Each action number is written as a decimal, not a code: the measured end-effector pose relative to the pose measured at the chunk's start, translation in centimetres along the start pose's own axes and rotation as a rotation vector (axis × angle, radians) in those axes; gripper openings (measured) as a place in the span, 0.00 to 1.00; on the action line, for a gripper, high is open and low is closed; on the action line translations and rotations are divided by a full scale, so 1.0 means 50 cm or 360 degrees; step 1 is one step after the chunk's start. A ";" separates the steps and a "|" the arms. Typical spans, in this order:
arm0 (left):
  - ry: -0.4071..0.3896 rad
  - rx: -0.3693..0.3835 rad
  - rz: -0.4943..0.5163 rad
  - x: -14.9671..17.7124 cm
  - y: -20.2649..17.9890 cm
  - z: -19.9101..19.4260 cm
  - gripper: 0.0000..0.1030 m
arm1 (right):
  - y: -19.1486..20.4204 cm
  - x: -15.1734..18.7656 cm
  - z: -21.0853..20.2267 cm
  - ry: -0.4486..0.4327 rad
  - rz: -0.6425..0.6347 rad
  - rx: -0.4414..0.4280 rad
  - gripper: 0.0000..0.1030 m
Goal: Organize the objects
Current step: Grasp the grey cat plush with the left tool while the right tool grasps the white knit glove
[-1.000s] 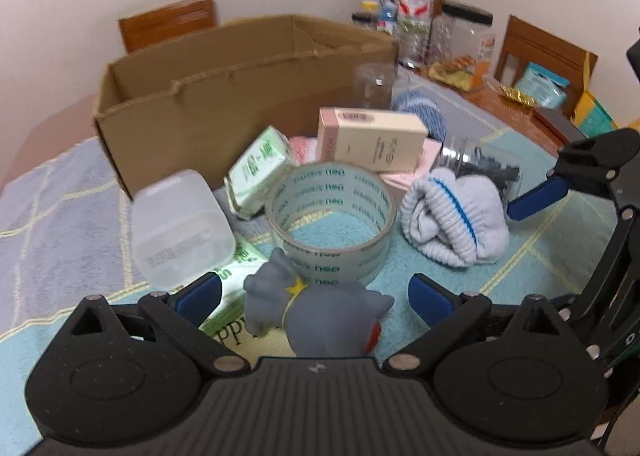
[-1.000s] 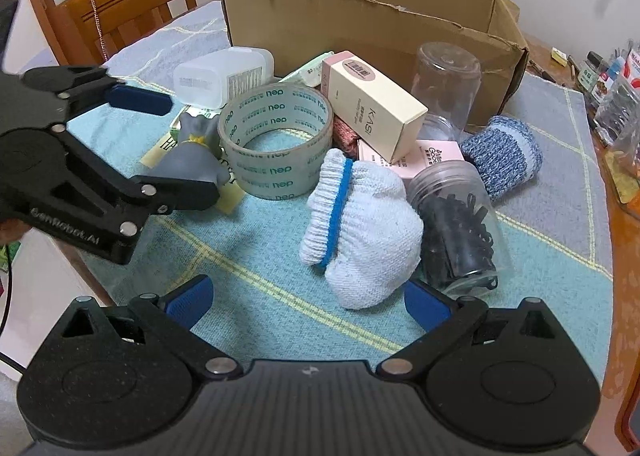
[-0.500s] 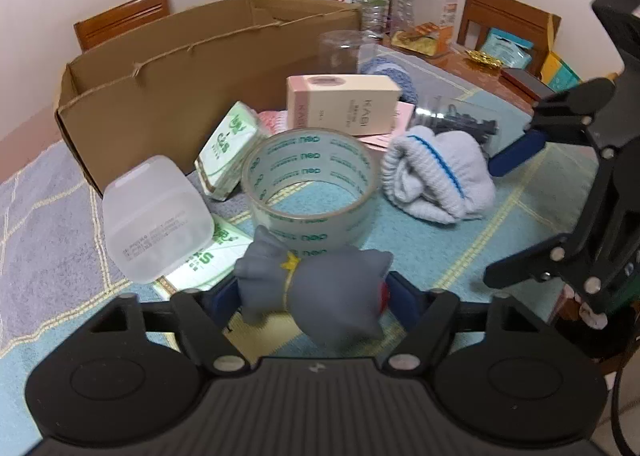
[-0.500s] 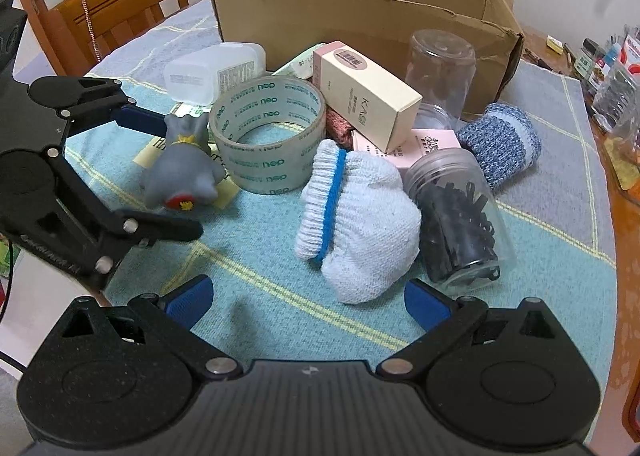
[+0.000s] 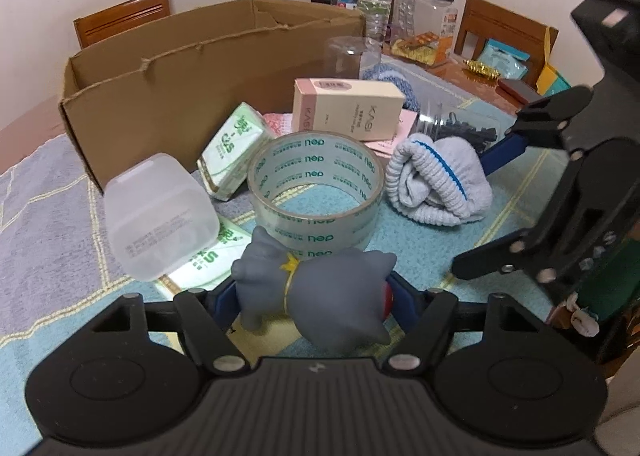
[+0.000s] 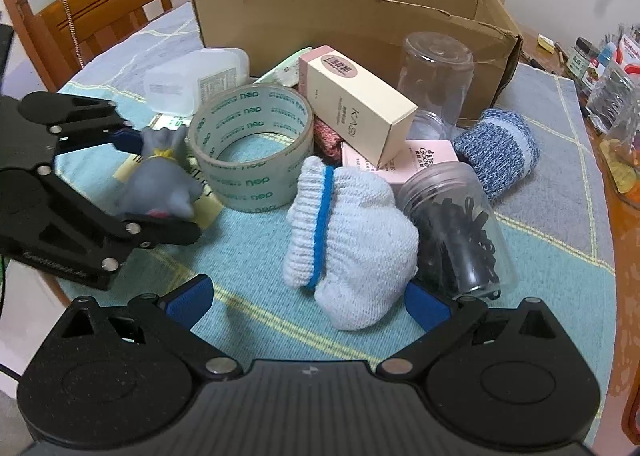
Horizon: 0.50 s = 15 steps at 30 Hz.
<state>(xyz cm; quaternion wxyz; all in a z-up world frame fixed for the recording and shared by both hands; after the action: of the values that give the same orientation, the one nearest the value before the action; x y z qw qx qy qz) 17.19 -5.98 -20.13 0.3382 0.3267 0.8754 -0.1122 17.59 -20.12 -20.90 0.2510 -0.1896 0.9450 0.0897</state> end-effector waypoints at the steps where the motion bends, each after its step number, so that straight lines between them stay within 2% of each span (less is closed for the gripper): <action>1: -0.0005 -0.0002 -0.0011 0.000 0.002 -0.006 0.71 | -0.001 -0.001 0.003 0.0001 0.0002 0.0014 1.00; 11: -0.0007 -0.0024 -0.0078 0.002 0.020 -0.038 0.71 | -0.010 -0.025 0.043 -0.0022 0.0077 0.0107 1.00; 15: -0.0003 -0.0020 -0.0117 -0.004 0.025 -0.045 0.71 | -0.014 -0.042 0.045 -0.0054 0.0099 0.0133 0.94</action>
<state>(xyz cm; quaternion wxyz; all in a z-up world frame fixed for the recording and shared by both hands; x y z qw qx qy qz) 16.93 -4.18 -18.32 0.3368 0.2920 0.8872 -0.1192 20.52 -19.50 -21.81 0.2718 -0.1479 0.9490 0.0610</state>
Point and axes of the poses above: each gripper's, at about its wrist camera, not at the fingertips, and z roughly the way its jaws point, y to its left, x to its underside, the point moved 8 cm from there along z, roughly the way its jaws point, and after that the axes turned 4 degrees about z, right-handed, at the moved point
